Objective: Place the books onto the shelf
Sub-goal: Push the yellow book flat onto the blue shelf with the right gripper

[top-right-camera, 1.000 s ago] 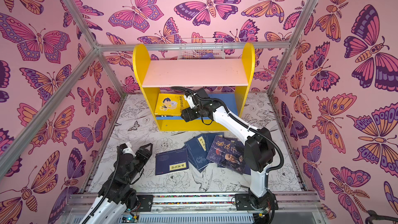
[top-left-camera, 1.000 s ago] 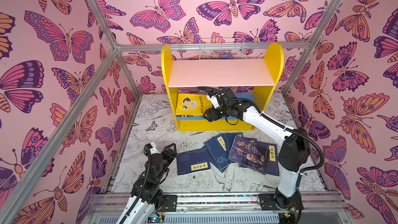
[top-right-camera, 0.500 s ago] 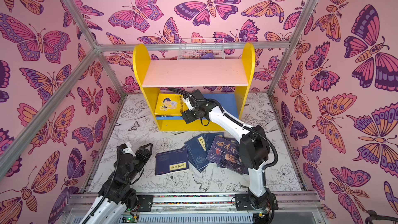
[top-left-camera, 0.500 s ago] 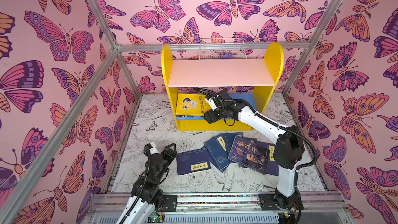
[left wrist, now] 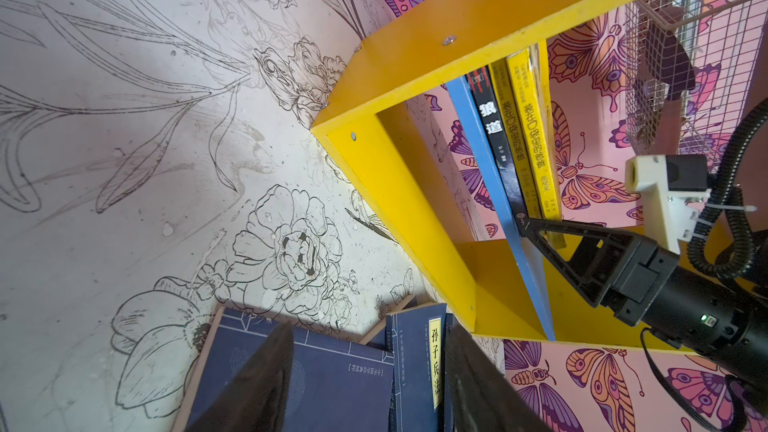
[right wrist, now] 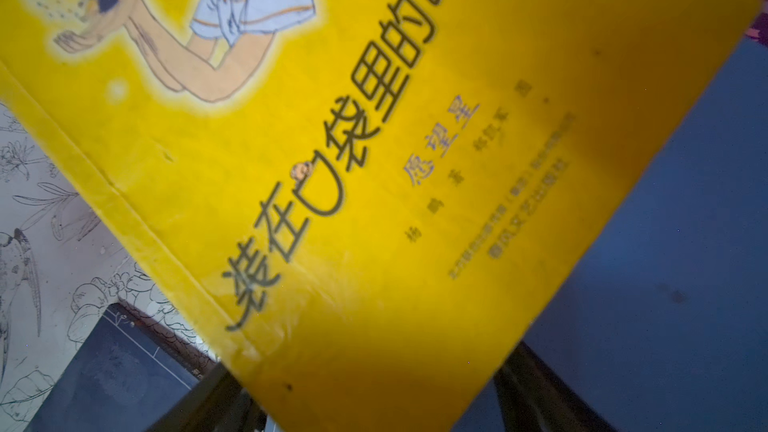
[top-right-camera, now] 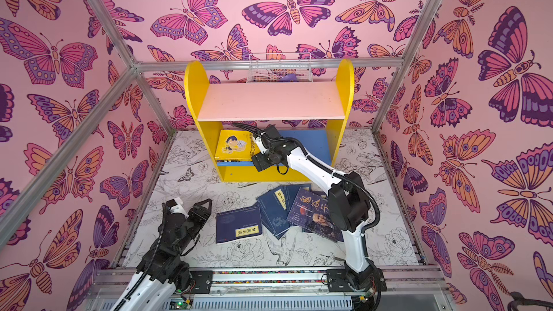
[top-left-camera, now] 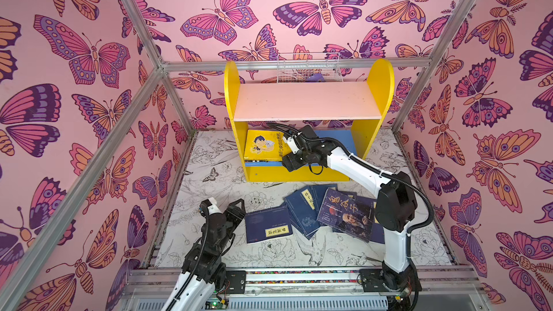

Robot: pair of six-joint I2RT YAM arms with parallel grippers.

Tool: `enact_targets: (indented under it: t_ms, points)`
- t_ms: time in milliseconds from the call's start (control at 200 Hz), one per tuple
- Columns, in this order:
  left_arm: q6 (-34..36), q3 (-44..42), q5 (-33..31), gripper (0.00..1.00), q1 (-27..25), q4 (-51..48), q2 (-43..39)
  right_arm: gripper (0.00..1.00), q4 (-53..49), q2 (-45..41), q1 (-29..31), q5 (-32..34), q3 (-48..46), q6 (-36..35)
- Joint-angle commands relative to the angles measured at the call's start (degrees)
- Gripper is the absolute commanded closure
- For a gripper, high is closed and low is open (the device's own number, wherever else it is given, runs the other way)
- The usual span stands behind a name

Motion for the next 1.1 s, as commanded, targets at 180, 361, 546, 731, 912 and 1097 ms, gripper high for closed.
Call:
enact_targets:
  t_ms: [180, 361, 546, 731, 912, 1097]
  points:
    - [-0.1, -0.9, 0.4, 0.39, -0.2, 0.6, 0.0, 0.17, -0.4, 2.0, 0.4, -1.5, 3.5, 0.5]
    - [0.1, -0.8, 0.3, 0.39, -0.2, 0.5, 0.2, 0.17, -0.8, 2.7, 0.5, -2.4, 4.4, 1.0]
    - [0.1, -0.9, 0.3, 0.39, -0.2, 0.8, 0.8, 0.16, -0.4, 2.9, 0.5, -2.9, 4.6, 1.8]
    - [0.1, -1.2, 0.4, 0.39, -0.2, 1.7, 1.1, 0.16, 0.5, 3.3, 0.5, -3.9, 4.4, 3.8]
    - [-0.1, -1.4, 0.8, 0.39, -0.2, 1.7, 0.9, 0.16, 1.9, 3.3, 0.5, -4.0, 3.6, 6.8]
    - [-0.1, -1.5, 0.9, 0.39, -0.2, 1.7, 0.5, 0.16, 2.5, 3.2, 0.6, -4.0, 3.3, 7.3]
